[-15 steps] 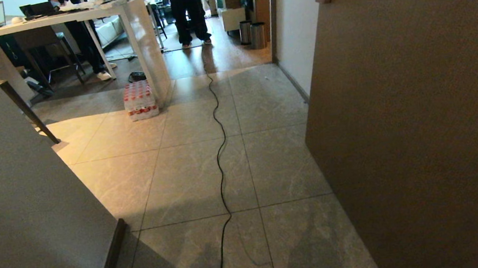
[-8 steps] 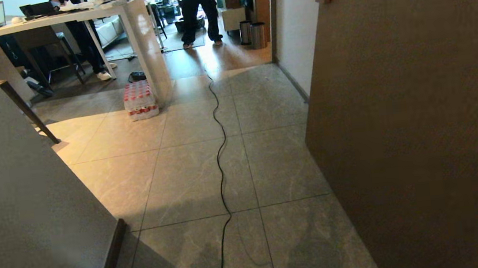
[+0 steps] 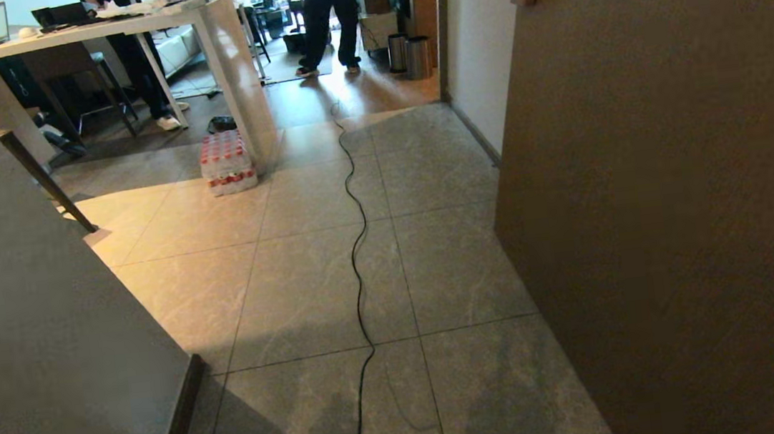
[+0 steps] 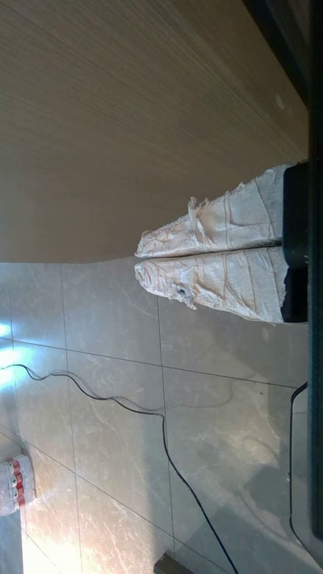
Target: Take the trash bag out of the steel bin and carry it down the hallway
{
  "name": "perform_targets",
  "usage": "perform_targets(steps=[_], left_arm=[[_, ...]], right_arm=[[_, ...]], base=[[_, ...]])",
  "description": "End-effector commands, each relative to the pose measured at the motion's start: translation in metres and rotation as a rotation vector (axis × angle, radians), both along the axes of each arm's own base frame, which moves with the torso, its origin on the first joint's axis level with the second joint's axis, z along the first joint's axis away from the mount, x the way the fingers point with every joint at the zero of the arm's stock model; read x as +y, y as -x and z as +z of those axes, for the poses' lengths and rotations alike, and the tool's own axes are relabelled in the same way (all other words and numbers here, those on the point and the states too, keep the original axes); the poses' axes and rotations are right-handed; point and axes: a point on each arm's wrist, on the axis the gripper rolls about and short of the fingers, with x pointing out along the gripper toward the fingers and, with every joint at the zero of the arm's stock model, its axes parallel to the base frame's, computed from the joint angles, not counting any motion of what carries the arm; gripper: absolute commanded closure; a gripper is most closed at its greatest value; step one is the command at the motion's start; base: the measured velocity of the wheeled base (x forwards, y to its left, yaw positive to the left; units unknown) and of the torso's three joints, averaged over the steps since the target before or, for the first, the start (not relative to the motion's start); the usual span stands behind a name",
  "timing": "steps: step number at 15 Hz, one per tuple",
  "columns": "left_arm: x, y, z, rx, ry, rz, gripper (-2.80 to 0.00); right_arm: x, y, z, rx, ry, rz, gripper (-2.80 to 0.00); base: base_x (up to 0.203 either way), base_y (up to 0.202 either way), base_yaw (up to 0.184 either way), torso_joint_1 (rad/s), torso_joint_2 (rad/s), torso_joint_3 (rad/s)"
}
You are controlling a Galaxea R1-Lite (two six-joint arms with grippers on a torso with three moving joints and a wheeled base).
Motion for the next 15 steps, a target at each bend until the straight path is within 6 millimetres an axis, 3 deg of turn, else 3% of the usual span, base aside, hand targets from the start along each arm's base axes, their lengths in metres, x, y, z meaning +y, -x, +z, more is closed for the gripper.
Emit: perform_targets(steps=[1, 15], left_arm=[[0.0, -0.0008, -0.0031, 0.012, 0.005, 0.0, 0.0], [0.0, -0.0008, -0.003, 0.011, -0.001, 0.002, 0.0]], right_arm=[[0.0, -0.0001, 0.0, 0.001, 0.0, 0.0, 0.0], [0.0, -0.0001, 0.0, 0.001, 0.0, 0.0, 0.0]], base=[[0.0, 0.0, 0.0, 0.0, 0.0, 0.0], [0.0, 0.0, 0.0, 0.0, 0.0, 0.0]])
